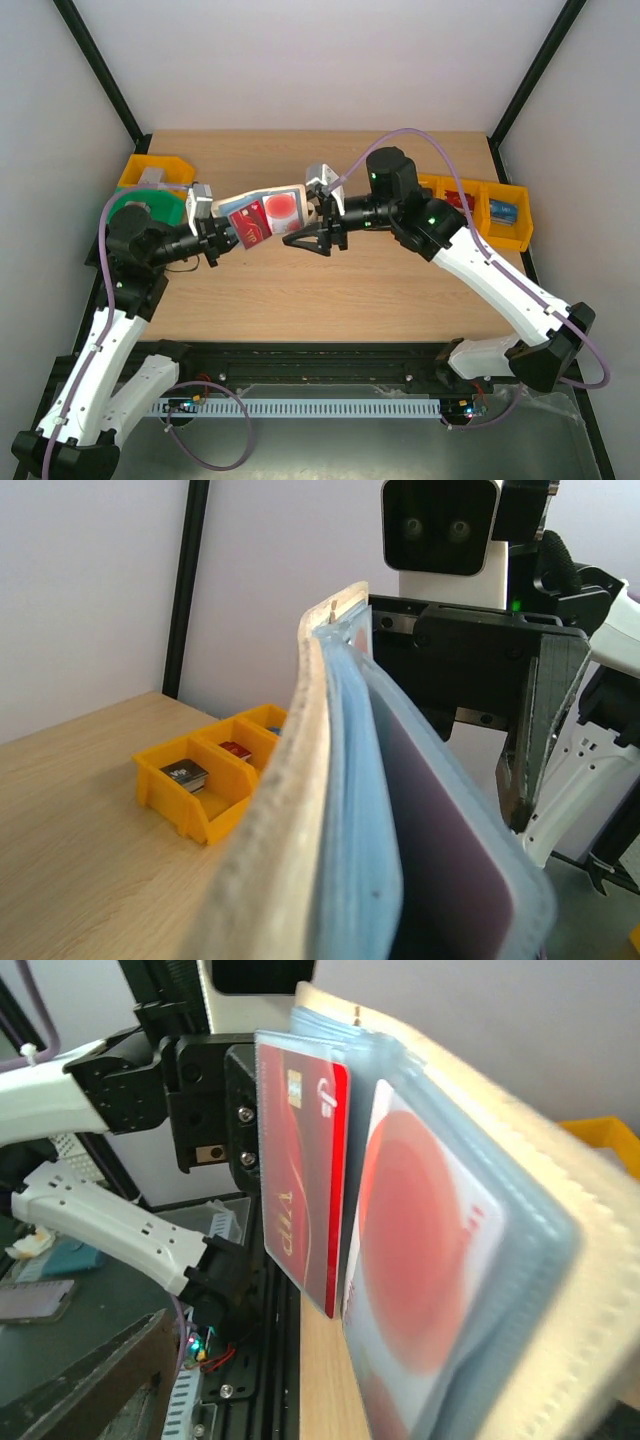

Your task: Take the credit cards out of the card holder

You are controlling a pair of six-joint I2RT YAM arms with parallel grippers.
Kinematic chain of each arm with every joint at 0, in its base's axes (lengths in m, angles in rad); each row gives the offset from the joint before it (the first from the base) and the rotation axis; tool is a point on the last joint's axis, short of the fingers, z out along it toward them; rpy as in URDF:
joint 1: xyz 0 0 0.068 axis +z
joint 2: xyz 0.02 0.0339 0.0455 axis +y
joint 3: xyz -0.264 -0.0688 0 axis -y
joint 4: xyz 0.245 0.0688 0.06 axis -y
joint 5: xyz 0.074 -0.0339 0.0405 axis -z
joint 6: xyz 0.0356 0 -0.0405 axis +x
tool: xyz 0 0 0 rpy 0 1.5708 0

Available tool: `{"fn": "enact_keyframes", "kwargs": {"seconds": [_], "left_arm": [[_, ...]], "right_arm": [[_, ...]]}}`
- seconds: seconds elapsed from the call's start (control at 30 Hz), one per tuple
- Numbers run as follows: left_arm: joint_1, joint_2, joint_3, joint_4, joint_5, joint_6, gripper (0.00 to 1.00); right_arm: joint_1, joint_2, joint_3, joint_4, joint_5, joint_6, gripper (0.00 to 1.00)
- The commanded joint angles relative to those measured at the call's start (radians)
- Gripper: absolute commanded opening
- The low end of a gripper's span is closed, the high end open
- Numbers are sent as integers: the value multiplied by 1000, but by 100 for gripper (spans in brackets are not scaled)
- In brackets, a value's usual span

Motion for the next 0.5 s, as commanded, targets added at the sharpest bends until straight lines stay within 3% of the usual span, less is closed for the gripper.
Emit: {"fn": "enact_keyframes", "kwargs": {"seconds": [0.0, 0.03, 0.07, 0.13, 0.17, 0.23, 0.27, 0.3, 0.37, 0.47], "left_arm": [[2, -14, -2, 49, 24, -3, 2], [2, -15, -1, 49, 26, -3, 2], [2, -14, -2, 49, 28, -3, 2], [2, -14, -5, 54, 31, -9, 2], [2, -13, -7, 59, 33, -16, 2], [4, -17, -18, 72, 41, -36, 2], [7, -23, -25, 75, 41, -44, 8], [10, -30, -37, 75, 38, -50, 22], [29, -48, -67, 55, 37, -26, 63], [60, -86, -122, -37, -8, 82, 74]], "right_arm": [[-2, 17, 20, 52, -95, 32, 71], [-2, 14, 5, 109, -82, 76, 64], [-2, 12, -14, 177, -60, 125, 50], [-1, 13, -27, 262, 8, 211, 15], [-1, 19, -20, 267, 44, 228, 4], [-5, 30, 9, 227, 102, 229, 2], [-9, 32, 24, 198, 129, 230, 2], [-17, 34, 38, 166, 164, 231, 2], [-41, 40, 81, 77, 232, 219, 2], [-56, 56, 143, -86, 449, 177, 2]]}}
